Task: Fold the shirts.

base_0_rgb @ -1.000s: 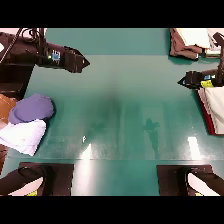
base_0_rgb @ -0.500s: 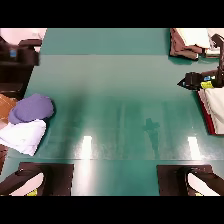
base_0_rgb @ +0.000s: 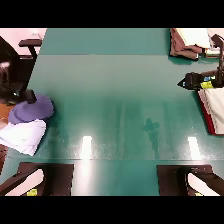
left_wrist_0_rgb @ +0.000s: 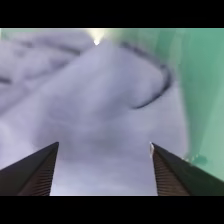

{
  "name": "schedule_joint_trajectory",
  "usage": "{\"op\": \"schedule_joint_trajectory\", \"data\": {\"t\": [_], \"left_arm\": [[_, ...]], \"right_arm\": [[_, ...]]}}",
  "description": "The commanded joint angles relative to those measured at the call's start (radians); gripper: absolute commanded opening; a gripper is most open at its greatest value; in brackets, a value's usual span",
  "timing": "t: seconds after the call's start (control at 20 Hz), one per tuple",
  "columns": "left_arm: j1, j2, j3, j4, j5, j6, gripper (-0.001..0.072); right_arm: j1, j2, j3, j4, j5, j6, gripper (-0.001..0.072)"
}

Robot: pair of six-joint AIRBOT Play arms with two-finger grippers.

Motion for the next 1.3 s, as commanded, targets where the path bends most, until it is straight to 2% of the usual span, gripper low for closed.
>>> {"op": "schedule_joint_trajectory", "data": {"t": [0.0, 0.1, 0.15, 0.2, 0.25, 0.5, 0.7, 0.9, 1.1, 1.25], "left_arm": [[0.018, -0.06, -0.109, 0.007, 0.104, -0.002, 0.0663], [0.018, -0.072, -0.109, 0.003, 0.09, -0.005, 0.0659], [0.018, -0.071, -0.1, 0.003, 0.075, -0.006, 0.0484], [0.018, -0.066, -0.084, 0.003, 0.047, -0.003, 0.0198], [0.018, -0.061, -0.061, 0.003, 0.021, -0.002, 0.0024], [0.018, 0.091, 0.196, -0.047, -0.074, 0.0, 0.0028], [-0.049, 0.242, 0.472, -0.152, -0.146, 0.055, 0.0027], [-0.267, 0.254, 0.651, -0.173, -0.27, 0.059, 0.0026], [-0.514, 0.221, 0.625, -0.173, -0.293, 0.051, 0.0026], [-0.692, 0.101, 0.609, -0.174, -0.36, 0.051, 0.0027]], "right_arm": [[0.001, 0.001, 0.0, 0.0, 0.0, 0.0, 0.0018], [0.0, 0.001, 0.0, 0.0, -0.003, 0.0, 0.0019], [0.001, 0.001, 0.0, 0.0, -0.01, 0.0, 0.0018], [0.001, 0.001, 0.0, 0.0, -0.018, 0.0, 0.0018], [0.001, 0.001, 0.002, 0.001, -0.031, 0.0, 0.0018], [0.001, 0.001, 0.144, 0.001, -0.03, 0.0, 0.0018], [0.001, 0.001, 0.328, 0.001, -0.033, 0.0, 0.0018], [0.001, 0.001, 0.453, 0.0, -0.032, 0.0, 0.0018], [0.0, 0.001, 0.512, -0.002, -0.038, 0.0, 0.0019], [0.0, 0.001, 0.515, -0.002, -0.037, 0.0, 0.0018]]}}
